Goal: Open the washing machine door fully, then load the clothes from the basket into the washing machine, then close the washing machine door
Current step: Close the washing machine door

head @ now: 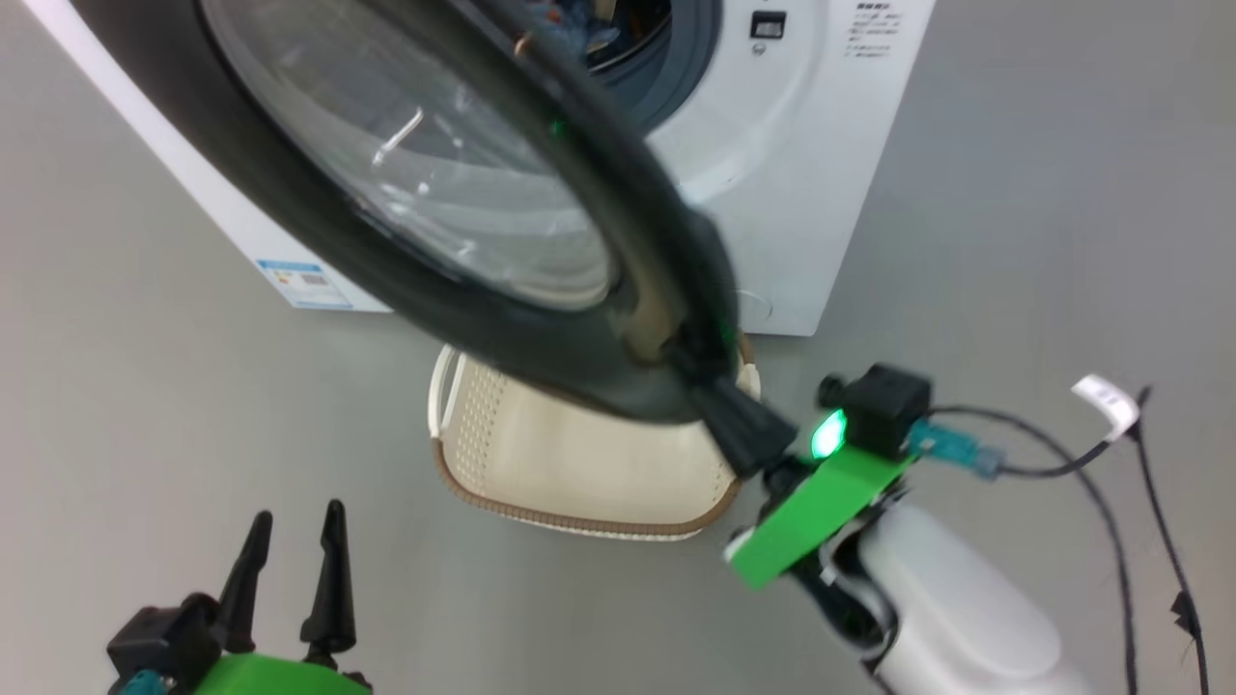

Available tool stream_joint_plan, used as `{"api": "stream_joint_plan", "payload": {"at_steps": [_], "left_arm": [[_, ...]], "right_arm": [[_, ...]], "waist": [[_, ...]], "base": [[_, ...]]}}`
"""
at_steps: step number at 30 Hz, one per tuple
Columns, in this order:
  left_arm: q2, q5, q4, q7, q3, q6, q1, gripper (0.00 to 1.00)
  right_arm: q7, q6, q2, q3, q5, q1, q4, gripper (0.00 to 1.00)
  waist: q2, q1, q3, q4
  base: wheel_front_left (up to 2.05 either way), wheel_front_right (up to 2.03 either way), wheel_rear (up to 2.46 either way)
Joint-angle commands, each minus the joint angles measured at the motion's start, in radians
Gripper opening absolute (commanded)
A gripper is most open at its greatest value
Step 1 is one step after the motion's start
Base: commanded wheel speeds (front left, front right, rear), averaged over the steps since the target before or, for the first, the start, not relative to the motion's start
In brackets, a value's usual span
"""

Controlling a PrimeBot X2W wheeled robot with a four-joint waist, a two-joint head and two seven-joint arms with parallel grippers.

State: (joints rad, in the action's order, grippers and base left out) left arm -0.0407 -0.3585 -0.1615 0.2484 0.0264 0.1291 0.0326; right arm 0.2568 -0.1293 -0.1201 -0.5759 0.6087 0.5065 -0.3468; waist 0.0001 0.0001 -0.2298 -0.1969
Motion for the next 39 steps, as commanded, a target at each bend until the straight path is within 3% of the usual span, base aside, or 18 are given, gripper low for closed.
{"api": "stream_joint_plan", "payload": {"at_steps": [1,19,28,39], "left_arm": [[-0.01,-0.01,0.025,0.013,-0.026,0.002,0.033,1.0],[-0.01,-0.043,0.036,0.013,0.059,0.002,0.124,1.0],[-0.009,-0.071,0.05,0.013,0.099,0.002,0.163,1.0],[-0.009,-0.074,0.063,0.013,0.118,0.002,0.19,1.0]], "right_arm": [[0.005,-0.001,0.014,0.03,-0.009,0.035,0.019,0.0],[0.005,-0.001,-0.019,0.319,-0.073,0.248,-0.05,0.0],[0.005,-0.001,-0.036,0.388,-0.112,0.368,-0.091,0.0],[0.005,-0.001,0.0,0.475,-0.139,0.437,-0.098,0.0]], "waist": [[-0.0001,-0.0001,-0.017,-0.015],[-0.0001,-0.0001,-0.143,-0.104],[-0.0001,-0.0001,-0.196,-0.145],[-0.0001,-0.0001,-0.227,-0.152]], "base": [[0.0,0.0,0.0],[0.0,0.0,0.0],[0.0,0.0,0.0],[0.0,0.0,0.0]]}}
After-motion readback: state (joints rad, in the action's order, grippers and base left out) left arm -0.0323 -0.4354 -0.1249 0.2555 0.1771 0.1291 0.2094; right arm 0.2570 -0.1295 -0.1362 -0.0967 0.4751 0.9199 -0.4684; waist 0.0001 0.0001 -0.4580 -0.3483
